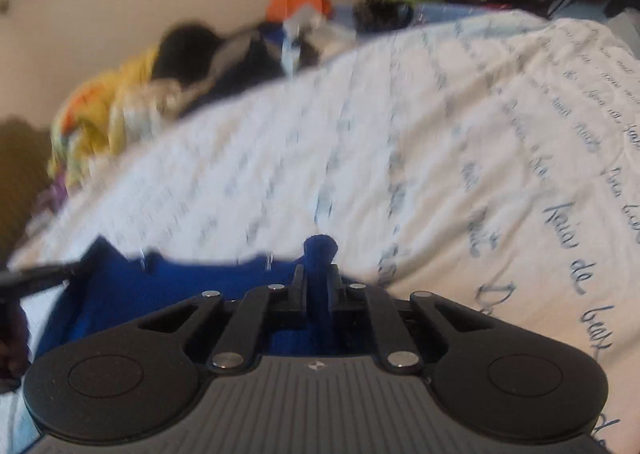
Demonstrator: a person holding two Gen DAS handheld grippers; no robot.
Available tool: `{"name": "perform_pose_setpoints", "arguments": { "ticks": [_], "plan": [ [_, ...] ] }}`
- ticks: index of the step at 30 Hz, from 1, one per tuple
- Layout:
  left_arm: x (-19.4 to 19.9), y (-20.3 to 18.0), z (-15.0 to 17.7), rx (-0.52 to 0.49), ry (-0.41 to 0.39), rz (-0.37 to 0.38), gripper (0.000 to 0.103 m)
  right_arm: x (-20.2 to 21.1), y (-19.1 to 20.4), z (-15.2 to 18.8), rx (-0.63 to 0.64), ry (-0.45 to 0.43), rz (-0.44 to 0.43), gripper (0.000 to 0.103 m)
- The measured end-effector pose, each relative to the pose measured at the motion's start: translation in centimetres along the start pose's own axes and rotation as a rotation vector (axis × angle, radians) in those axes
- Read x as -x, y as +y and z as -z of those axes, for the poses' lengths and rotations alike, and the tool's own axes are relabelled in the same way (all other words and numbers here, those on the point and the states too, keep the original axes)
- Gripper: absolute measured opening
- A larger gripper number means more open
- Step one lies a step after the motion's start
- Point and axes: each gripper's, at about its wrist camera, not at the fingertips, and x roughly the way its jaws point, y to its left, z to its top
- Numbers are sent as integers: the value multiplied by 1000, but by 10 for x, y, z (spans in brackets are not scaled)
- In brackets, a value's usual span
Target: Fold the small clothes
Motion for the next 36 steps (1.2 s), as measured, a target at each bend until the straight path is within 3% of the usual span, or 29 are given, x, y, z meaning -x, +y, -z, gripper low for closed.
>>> {"name": "perform_pose_setpoints", "arguments": {
  "ticks": [2,4,6,8,10,12,13,14,16,17,19,22,28,30,32,33,36],
  "plan": [
    [-21,-2,7,-17,54,-29,7,-12,-15,3,-32,18,41,8],
    [-25,-10,16,-71,6,-66,11,-28,-19,14,-29,11,48,10],
    [-14,-16,16,-82,12,-88,22,-25,-14,16,-72,-10,60,14],
    [11,-18,17,-92,-46,-90,60,-12,-8,11,-96,-3,64,29],
    [34,-27,19,-109,-153,-66,81,10,5,9,-89,-85,94,40],
    [32,-46,14,-139,-138,-17,81,17,26,9,-45,-159,47,47],
    [24,-58,12,-151,-109,4,80,10,38,8,-12,-150,27,57],
    [12,-67,13,-160,-78,12,77,-2,48,8,20,-126,32,59],
    [-19,-71,18,-159,30,-7,74,-30,59,13,86,-67,94,59],
    [-28,-65,24,-144,37,-10,82,-46,58,19,116,-31,162,59],
    [-30,-49,32,-118,8,-5,94,-50,50,34,207,-79,176,58],
    [-30,-41,33,-88,12,1,96,-44,29,32,105,-106,123,58],
    [-28,-44,33,-87,11,-23,99,-27,46,29,54,-109,159,59],
    [-29,-44,33,-85,12,-27,99,-17,59,40,127,-106,151,67],
    [-30,-44,32,-82,15,-25,101,-29,63,54,246,-34,231,81],
    [-31,-44,32,-80,16,-24,101,-34,61,67,340,-59,244,81],
    [-31,-46,32,-82,14,-38,102,-34,56,62,309,-53,221,82]
  ]
}}
